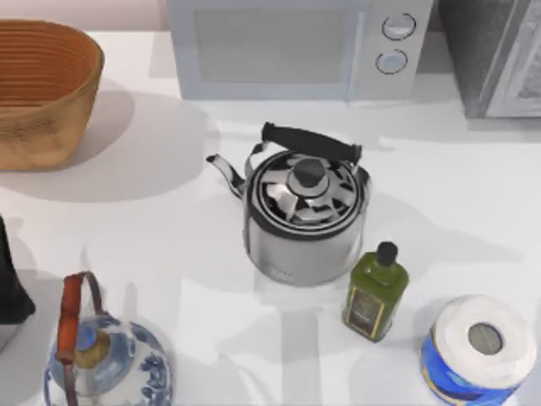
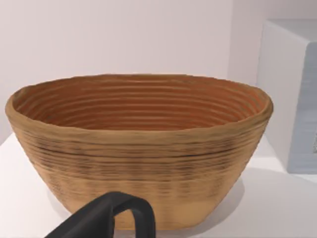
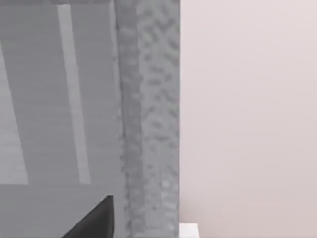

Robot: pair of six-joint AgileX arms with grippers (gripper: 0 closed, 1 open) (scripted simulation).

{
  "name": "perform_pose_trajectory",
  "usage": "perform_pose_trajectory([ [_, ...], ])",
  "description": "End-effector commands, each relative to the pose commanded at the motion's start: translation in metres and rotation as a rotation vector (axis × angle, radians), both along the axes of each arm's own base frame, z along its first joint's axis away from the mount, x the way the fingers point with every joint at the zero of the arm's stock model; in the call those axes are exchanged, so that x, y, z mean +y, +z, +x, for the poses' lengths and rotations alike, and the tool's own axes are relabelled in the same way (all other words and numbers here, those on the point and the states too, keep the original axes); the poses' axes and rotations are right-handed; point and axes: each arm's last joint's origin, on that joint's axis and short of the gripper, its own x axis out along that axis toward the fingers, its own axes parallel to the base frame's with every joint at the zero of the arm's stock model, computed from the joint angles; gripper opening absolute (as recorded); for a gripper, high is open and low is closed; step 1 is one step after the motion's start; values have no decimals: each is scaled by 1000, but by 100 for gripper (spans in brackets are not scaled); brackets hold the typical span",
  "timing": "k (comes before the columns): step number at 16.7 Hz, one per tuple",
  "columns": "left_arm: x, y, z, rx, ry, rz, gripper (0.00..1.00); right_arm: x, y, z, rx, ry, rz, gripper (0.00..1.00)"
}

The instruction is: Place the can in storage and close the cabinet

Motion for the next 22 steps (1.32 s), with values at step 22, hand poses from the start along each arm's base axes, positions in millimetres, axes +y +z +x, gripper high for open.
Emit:
perform_pose_trajectory([
  [22, 0, 0, 0, 0, 0, 0, 100, 92, 181, -5, -6, -3, -8, 100],
])
